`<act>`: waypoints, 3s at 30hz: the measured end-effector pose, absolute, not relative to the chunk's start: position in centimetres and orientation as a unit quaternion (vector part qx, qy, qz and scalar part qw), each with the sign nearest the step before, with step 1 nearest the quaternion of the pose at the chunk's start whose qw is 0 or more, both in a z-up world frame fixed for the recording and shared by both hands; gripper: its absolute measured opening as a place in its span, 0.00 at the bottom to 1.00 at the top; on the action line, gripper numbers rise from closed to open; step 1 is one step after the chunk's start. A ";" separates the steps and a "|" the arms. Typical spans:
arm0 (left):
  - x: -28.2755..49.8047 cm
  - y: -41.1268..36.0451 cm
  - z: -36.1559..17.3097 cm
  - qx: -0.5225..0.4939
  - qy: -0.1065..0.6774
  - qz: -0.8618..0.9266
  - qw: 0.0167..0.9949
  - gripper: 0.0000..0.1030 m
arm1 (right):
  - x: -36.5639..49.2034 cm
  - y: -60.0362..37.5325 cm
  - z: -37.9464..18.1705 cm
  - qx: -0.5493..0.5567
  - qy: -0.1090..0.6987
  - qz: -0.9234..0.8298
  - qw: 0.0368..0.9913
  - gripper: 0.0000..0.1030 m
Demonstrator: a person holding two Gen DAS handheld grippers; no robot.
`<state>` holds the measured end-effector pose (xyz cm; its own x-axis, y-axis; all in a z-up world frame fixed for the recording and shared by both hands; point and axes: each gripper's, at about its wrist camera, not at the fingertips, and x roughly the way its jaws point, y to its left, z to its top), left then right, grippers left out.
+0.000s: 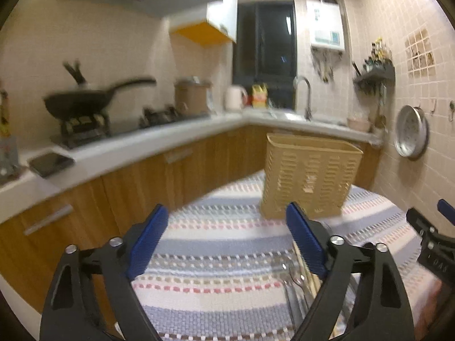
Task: Organize utensils
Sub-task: 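Lower the right gripper onto the black ladle and close while the left gripper grasps a clear spoon, then lift the ladle with the right gripper into the basket and open while the left gripper drops its spoon there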
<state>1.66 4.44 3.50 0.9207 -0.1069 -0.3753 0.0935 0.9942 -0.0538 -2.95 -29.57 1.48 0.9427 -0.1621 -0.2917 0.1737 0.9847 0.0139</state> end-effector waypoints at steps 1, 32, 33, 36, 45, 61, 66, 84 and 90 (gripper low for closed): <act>2.4 4.8 3.5 -0.025 0.219 -0.067 0.973 0.71 | -3.2 -30.2 1.9 0.033 0.144 -0.083 0.985 0.93; 15.1 -3.3 -4.2 -0.050 0.570 -0.174 0.802 0.45 | 10.7 -33.1 -4.0 0.181 0.590 0.024 0.787 0.59; 15.1 -3.6 -4.2 -0.047 0.570 -0.171 0.802 0.45 | 10.9 -33.1 -3.7 0.178 0.590 0.020 0.787 0.59; 15.1 -4.9 -4.4 -0.039 0.569 -0.161 0.805 0.44 | 11.2 -32.7 -3.5 0.176 0.593 0.013 0.786 0.59; 14.5 -8.3 -5.1 0.018 0.554 -0.124 0.823 0.39 | 12.4 -32.4 -4.9 0.174 0.608 0.002 0.775 0.59; 14.8 -8.6 -4.8 -0.003 0.564 -0.166 0.809 0.08 | 13.7 -29.5 -5.0 0.127 0.601 -0.017 0.789 0.34; 14.1 -8.3 -4.6 0.017 0.559 -0.168 0.812 0.11 | 13.4 -28.9 -5.0 0.107 0.596 -0.009 0.796 0.33; 11.2 -6.8 -0.3 -0.026 0.445 -0.237 0.863 0.00 | 9.5 -29.8 0.3 0.114 0.499 0.042 0.858 0.33; 9.8 -4.3 5.7 -0.037 0.311 -0.201 0.928 0.00 | 8.5 -30.2 6.1 0.098 0.399 0.037 0.911 0.33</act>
<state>9.80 -4.26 5.75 0.7253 -0.3958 -0.5633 0.3498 0.9166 -0.1937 8.46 -30.21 6.12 0.6791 0.1451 -0.7195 0.0109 0.9782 0.2076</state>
